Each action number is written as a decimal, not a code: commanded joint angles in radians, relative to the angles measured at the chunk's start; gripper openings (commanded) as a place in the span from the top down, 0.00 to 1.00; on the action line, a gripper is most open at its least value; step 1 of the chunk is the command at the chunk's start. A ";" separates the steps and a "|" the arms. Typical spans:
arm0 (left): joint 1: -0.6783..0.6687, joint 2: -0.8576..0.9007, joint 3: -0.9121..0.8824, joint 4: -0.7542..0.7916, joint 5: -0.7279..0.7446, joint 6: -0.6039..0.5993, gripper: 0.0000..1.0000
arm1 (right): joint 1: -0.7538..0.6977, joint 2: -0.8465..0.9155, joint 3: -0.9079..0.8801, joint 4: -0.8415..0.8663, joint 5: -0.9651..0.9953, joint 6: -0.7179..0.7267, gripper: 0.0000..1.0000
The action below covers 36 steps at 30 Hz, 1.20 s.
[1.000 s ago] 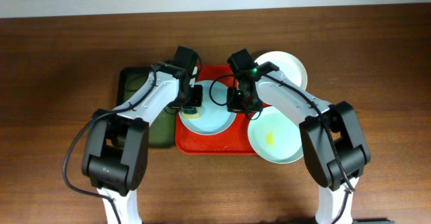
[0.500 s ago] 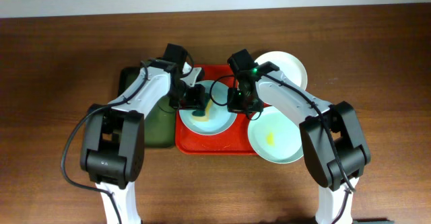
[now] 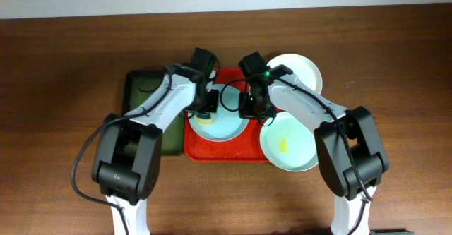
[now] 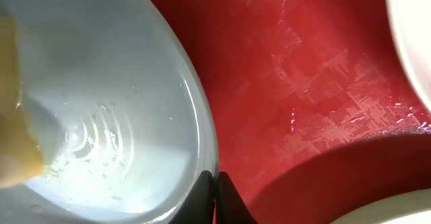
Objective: Clean dirty plates on tray and stack at the side
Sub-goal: 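Scrub the light-blue plate with the sponge while the right gripper holds it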
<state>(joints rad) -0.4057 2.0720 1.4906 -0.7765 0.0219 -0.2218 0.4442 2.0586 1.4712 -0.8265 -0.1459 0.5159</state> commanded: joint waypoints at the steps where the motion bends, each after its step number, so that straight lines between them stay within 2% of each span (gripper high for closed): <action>1: -0.035 -0.023 -0.039 0.024 -0.069 -0.070 1.00 | 0.007 0.014 -0.009 -0.007 0.000 -0.014 0.96; 5: -0.028 -0.023 -0.039 0.024 0.071 -0.069 1.00 | 0.007 0.014 -0.009 -0.008 0.000 -0.014 0.96; 9: -0.027 -0.023 -0.039 0.051 0.301 0.038 1.00 | 0.007 0.014 -0.009 -0.010 0.000 -0.014 0.96; 13: -0.026 -0.023 -0.034 0.050 0.317 0.040 1.00 | 0.007 0.014 -0.009 -0.010 0.000 -0.014 0.96; 15: -0.010 -0.037 -0.022 0.027 0.355 0.080 1.00 | 0.007 0.014 -0.009 -0.010 0.000 -0.014 0.96; 19: 0.031 -0.126 -0.022 -0.008 0.325 0.082 1.00 | 0.007 0.014 -0.009 -0.010 0.001 -0.014 0.96; 22: 0.036 -0.150 -0.022 -0.018 0.171 0.081 1.00 | 0.007 0.014 -0.009 -0.010 0.000 -0.014 0.96; 24: 0.035 -0.143 -0.024 -0.018 0.135 0.076 1.00 | 0.007 0.014 -0.009 -0.010 0.001 -0.014 0.96; 27: 0.035 -0.113 -0.030 -0.008 0.023 -0.013 1.00 | 0.007 0.014 -0.009 -0.010 0.001 -0.014 0.96; 31: 0.023 -0.023 -0.034 0.044 0.029 -0.014 1.00 | 0.007 0.014 -0.009 -0.009 0.001 -0.014 0.96; 33: 0.021 0.027 -0.034 0.076 0.113 -0.013 1.00 | 0.007 0.014 -0.009 -0.005 0.001 -0.014 0.96; 36: 0.022 0.054 -0.034 0.072 0.109 -0.014 1.00 | 0.007 0.014 -0.009 -0.006 0.000 -0.014 0.96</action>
<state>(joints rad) -0.3782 2.0750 1.4639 -0.7055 0.0944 -0.2256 0.4442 2.0586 1.4712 -0.8299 -0.1463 0.5156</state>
